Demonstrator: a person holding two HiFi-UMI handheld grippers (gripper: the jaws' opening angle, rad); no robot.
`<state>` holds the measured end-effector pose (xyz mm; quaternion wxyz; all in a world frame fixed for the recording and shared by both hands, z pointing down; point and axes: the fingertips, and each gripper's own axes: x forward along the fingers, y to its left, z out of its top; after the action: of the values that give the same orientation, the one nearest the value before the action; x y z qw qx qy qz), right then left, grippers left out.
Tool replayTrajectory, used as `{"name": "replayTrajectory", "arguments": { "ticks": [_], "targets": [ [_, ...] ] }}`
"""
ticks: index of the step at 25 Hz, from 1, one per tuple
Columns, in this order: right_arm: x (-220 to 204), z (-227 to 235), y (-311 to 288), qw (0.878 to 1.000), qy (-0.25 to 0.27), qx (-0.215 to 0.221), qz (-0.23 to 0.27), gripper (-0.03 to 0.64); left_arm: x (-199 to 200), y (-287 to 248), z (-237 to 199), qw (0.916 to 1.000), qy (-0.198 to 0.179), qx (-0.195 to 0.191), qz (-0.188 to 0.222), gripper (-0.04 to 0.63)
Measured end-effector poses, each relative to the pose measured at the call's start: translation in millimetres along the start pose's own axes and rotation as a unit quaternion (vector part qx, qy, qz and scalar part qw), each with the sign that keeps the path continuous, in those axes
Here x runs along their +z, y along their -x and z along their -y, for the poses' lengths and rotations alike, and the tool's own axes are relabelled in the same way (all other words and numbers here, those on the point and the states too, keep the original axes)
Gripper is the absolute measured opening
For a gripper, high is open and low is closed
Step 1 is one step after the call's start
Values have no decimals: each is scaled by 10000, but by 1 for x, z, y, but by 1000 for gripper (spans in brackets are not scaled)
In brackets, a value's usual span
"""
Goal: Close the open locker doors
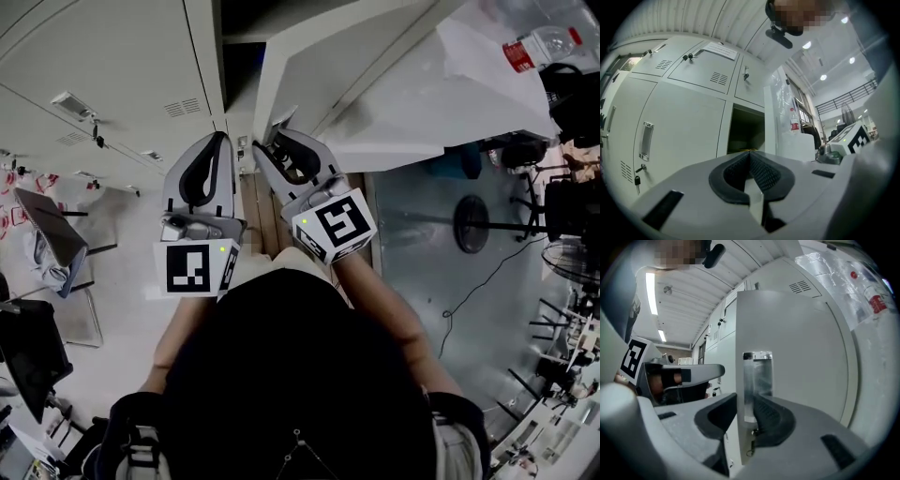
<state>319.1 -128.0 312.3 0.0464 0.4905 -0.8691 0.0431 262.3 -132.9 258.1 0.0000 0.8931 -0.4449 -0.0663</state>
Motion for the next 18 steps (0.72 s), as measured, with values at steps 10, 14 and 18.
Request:
{"name": "replayTrajectory", "arguments": {
  "ticks": [10, 14, 18],
  "targets": [
    [9, 8, -43, 9997, -96, -184, 86, 109, -3, -15, -33, 9995, 59, 302, -64, 3],
    [11, 12, -55, 9996, -58, -218, 155, 109, -8, -19, -41, 9992, -10, 373, -119, 3],
    [12, 15, -66, 9996, -32, -221, 193, 109, -10, -22, -47, 9988, -86, 454, -158, 3]
  ]
}}
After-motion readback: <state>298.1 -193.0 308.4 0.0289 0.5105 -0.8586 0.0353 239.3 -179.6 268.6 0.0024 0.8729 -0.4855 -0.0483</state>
